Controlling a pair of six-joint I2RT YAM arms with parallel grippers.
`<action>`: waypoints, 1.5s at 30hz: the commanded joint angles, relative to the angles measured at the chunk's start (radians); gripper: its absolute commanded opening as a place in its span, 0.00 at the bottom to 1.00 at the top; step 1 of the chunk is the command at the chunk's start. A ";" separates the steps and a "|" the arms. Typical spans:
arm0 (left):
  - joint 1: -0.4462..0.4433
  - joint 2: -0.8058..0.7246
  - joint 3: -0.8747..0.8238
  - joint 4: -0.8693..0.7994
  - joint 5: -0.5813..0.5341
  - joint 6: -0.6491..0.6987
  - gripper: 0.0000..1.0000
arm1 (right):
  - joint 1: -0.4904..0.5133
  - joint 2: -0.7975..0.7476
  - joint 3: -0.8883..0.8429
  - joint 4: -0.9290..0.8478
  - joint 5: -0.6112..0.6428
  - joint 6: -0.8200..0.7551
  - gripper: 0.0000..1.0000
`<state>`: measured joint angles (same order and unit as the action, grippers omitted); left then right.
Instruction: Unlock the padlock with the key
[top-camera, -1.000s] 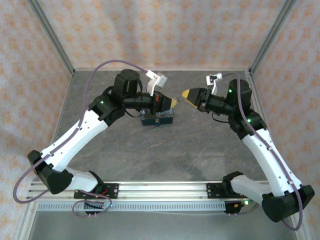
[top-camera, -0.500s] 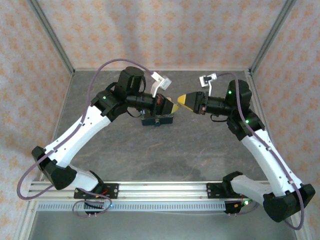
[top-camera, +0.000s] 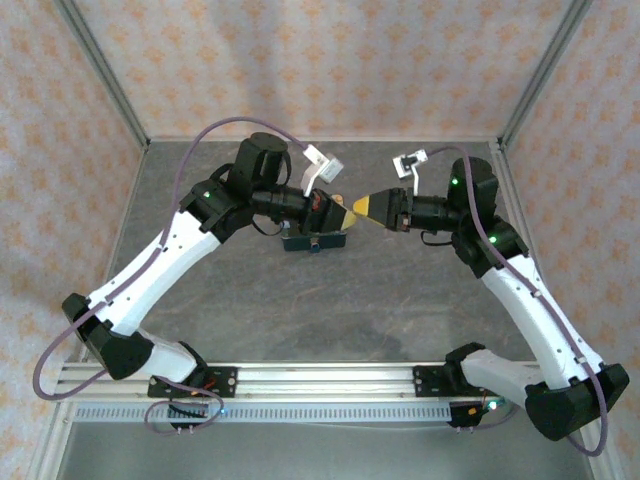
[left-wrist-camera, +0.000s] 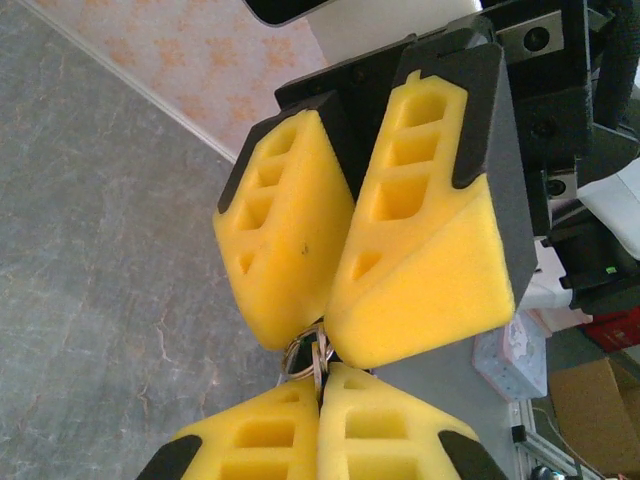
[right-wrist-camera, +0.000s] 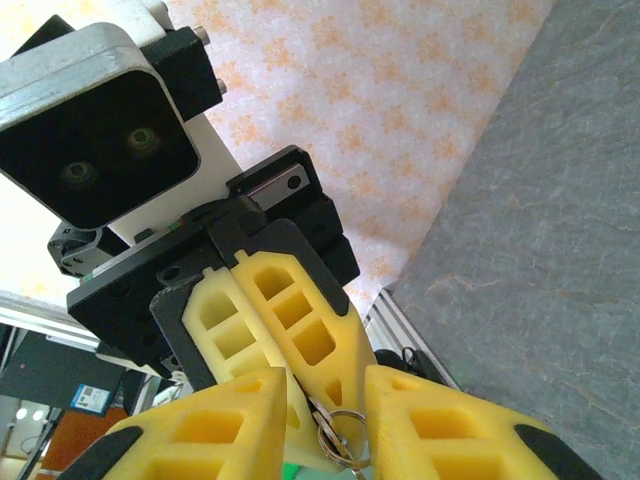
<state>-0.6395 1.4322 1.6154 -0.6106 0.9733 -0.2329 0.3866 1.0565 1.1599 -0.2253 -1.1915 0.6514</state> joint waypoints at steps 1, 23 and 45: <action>0.003 0.016 0.040 -0.018 0.028 0.027 0.00 | 0.009 -0.010 0.030 0.012 -0.070 -0.021 0.23; 0.023 0.037 0.082 -0.020 0.015 0.019 0.37 | 0.044 -0.042 0.098 -0.212 0.145 -0.273 0.00; 0.096 0.003 -0.045 0.266 -0.240 -0.742 0.75 | 0.161 -0.079 0.104 -0.089 0.805 -0.702 0.00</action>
<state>-0.5606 1.4231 1.5734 -0.4408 0.7513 -0.7406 0.5133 0.9936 1.2770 -0.4145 -0.5415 0.1047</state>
